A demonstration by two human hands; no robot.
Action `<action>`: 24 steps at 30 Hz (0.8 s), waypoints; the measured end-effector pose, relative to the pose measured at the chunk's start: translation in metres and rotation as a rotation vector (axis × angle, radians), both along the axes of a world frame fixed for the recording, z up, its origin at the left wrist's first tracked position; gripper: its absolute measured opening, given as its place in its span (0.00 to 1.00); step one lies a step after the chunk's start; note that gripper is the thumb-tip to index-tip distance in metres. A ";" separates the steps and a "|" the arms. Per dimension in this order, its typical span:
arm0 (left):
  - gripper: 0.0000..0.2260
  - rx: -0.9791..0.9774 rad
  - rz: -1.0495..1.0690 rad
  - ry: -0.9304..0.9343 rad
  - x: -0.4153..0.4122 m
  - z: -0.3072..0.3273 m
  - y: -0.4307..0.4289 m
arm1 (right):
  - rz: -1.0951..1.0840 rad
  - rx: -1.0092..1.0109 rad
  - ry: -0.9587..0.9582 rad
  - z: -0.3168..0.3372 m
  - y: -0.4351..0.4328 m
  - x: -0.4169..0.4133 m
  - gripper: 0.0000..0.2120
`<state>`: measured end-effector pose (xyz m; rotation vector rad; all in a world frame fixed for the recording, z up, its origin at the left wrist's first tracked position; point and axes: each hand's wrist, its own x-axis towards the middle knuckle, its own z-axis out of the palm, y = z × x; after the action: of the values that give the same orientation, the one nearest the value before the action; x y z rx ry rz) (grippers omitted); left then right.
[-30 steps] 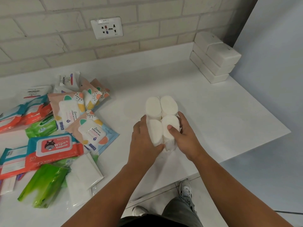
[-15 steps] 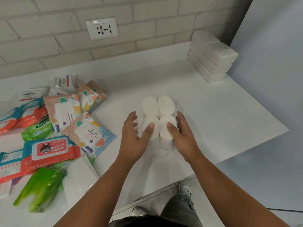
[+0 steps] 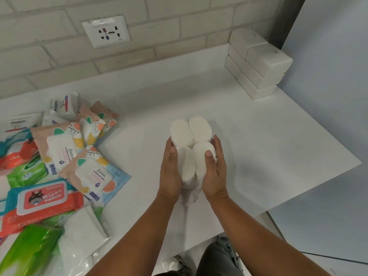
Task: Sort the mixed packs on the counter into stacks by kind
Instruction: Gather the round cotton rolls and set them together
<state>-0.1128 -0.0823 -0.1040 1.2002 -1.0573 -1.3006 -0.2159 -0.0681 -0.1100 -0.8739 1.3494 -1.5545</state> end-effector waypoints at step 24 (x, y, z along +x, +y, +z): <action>0.21 -0.106 0.068 0.088 -0.150 -0.011 -0.148 | 0.226 -0.015 -0.063 0.004 -0.161 -0.159 0.20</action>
<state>-0.2628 -0.2301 -0.1147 1.0809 -1.0016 -1.2188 -0.3753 -0.2293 -0.1061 -0.9439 1.1532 -1.4069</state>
